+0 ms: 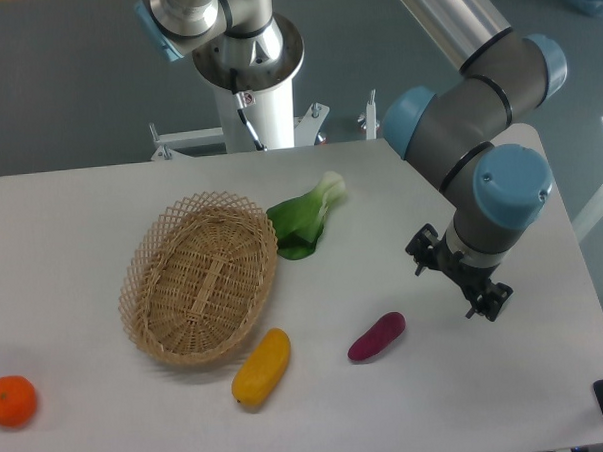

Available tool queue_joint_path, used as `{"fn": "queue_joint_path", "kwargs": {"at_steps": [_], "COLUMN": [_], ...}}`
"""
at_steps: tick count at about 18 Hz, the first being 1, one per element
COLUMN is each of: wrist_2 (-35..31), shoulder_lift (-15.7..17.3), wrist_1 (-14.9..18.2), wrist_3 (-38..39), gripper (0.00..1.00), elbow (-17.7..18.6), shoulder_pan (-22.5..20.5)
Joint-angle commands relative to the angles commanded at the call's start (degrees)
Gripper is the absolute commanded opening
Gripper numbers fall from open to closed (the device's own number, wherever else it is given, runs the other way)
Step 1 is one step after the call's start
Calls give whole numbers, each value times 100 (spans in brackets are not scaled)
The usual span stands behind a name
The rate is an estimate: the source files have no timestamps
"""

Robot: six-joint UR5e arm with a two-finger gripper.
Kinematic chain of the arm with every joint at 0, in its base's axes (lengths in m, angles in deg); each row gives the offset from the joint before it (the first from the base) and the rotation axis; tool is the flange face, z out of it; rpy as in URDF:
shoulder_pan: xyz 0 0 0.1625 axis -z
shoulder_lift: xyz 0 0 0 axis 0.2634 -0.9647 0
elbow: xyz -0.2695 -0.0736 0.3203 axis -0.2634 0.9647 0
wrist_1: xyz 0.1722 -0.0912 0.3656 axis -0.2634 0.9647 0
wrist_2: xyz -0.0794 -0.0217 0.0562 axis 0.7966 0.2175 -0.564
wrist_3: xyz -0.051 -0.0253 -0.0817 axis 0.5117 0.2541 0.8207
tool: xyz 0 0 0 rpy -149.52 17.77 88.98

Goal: Pick up the green vegetable from the table
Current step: 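Move the open gripper toward the green bok choy beside the basket, then lower the gripper onto the bok choy stem and close it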

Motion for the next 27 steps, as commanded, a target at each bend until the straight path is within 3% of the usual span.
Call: {"fn": "queue_joint_path", "kwargs": {"at_steps": [4, 6, 8, 10, 19, 24, 27], "wrist_2": [0, -17, -35, -61, -88, -70, -79], "shoulder_lift": [386, 746, 1019, 1265, 2109, 2408, 2400], "wrist_1": [-105, -411, -929, -1055, -1037, -1090, -1107], "wrist_3": [0, 0, -79, -62, 52, 763, 809], "gripper": [100, 100, 100, 100, 100, 100, 100], "elbow": [772, 1500, 2186, 2609, 3533, 3937, 4035], "shoulder_pan": [17, 17, -70, -105, -150, -114, -106]}}
